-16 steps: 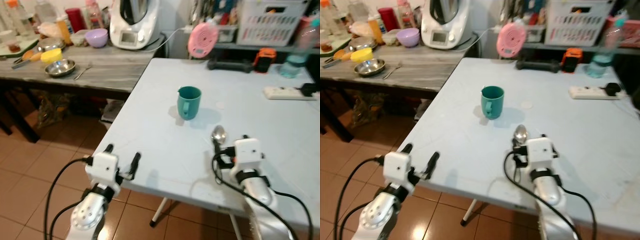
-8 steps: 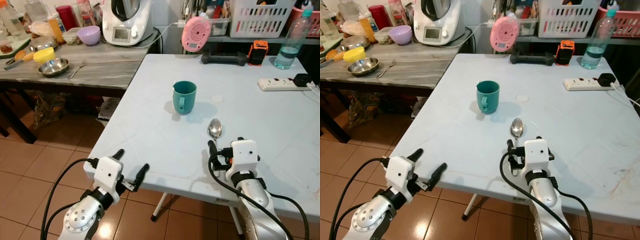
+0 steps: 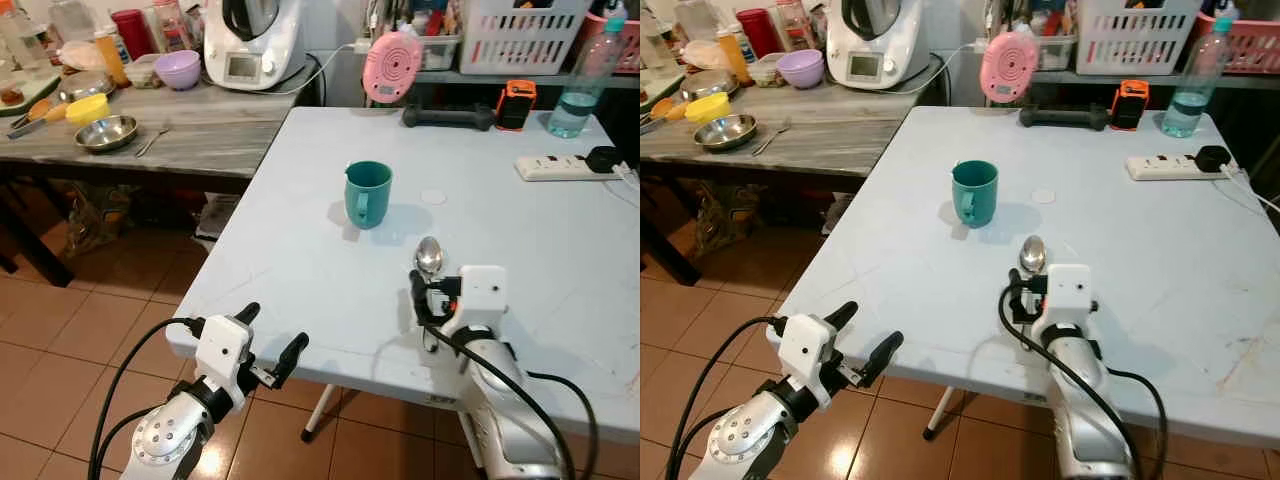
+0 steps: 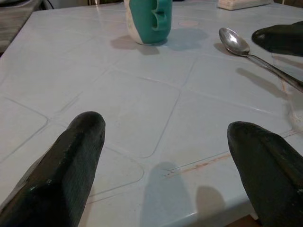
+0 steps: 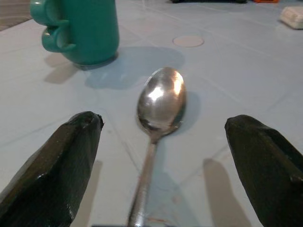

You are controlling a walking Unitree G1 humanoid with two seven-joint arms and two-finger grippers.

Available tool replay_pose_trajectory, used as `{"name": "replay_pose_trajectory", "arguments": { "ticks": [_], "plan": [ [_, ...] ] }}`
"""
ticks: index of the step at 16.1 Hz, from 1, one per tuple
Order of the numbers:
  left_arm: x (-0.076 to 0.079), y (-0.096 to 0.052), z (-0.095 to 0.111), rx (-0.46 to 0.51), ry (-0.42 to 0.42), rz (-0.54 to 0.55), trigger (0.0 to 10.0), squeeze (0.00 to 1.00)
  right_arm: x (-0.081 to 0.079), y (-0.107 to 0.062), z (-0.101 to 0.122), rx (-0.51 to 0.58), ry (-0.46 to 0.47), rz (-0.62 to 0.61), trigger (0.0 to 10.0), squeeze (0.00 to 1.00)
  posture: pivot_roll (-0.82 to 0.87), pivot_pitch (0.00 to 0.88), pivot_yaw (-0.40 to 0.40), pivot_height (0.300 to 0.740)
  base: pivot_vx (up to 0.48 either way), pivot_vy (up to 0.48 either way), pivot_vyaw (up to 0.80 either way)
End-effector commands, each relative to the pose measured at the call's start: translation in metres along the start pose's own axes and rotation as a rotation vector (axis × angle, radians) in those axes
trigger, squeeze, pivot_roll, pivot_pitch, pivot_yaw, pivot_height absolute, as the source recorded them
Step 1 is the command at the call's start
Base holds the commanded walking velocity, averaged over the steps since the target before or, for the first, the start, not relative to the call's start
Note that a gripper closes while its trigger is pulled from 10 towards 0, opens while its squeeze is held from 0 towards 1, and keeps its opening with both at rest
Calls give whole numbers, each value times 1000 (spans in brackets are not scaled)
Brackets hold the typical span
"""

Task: Setting the table

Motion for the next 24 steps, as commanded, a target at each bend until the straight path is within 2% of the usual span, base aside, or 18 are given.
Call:
{"name": "replay_pose_trajectory", "arguments": {
  "ticks": [1,2,3,6,10,19,24],
  "plan": [
    [-3,0,5,10,9,6,10000,0,-3,4,-4,-31,29,-12,9922,0,-250,41,80,740,0,0,0],
    [-3,0,5,10,11,5,10000,0,-3,5,-8,-50,39,-22,1098,0,-249,40,80,740,0,0,0],
    [-3,0,5,10,11,3,10000,0,-3,5,-11,-67,51,-27,0,0,-249,40,80,740,0,0,0],
    [-2,0,5,8,4,-2,10000,0,-3,9,-21,-130,60,-57,0,0,-249,41,81,740,0,0,0],
    [-2,2,5,6,1,-4,10000,0,11,4,-31,-175,91,-115,0,0,-248,40,88,740,0,0,0],
    [0,2,6,14,-15,-25,10000,0,9,13,-30,-200,66,-116,0,0,-251,39,92,740,0,0,0],
    [11,-2,10,36,-81,-122,10000,0,9,16,-32,-216,45,-102,0,0,-248,43,81,740,0,0,0]
  ]
}}
Point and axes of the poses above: a point about 5 cm out from each wrist's last joint towards the gripper, its own y axis pointing out of the wrist towards the gripper, its own z axis along the axis of the wrist's last joint, x = y × z, the point moved 6 cm from there along y, pointing out of the wrist towards the gripper, and after that the axes turned 12 degrees about y, right-handed, at the moved point
